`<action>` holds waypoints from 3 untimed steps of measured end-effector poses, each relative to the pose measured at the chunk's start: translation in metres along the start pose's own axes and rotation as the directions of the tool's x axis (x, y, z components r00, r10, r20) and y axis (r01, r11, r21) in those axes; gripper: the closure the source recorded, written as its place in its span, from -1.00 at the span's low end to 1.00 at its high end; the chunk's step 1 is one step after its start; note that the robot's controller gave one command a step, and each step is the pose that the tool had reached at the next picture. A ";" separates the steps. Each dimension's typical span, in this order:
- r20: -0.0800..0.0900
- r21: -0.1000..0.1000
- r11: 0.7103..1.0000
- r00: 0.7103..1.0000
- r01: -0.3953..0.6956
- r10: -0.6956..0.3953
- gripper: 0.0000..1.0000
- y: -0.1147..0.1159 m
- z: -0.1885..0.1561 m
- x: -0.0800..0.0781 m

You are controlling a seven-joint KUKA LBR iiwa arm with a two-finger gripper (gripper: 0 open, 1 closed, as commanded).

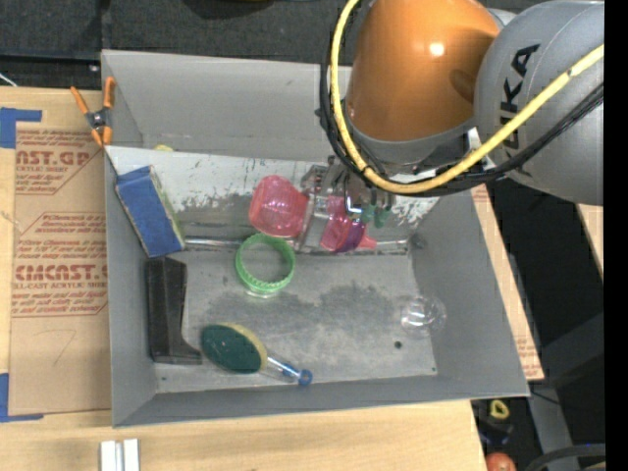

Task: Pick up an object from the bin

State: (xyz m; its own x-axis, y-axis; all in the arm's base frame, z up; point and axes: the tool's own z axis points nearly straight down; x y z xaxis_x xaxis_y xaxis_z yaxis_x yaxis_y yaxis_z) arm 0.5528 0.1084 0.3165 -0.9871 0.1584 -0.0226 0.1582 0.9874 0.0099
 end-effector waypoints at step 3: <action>-0.012 0.003 0.996 0.996 0.094 -0.093 -1.00 -0.030 -0.053 -0.033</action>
Offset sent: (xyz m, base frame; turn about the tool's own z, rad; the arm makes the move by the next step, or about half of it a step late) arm 0.0314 -0.0577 0.0277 -0.1421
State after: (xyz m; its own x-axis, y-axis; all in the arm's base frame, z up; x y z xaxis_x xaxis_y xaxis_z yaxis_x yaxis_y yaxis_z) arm 0.5789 0.0728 0.3701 -0.9978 0.0653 -0.0112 0.0653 0.9979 0.0044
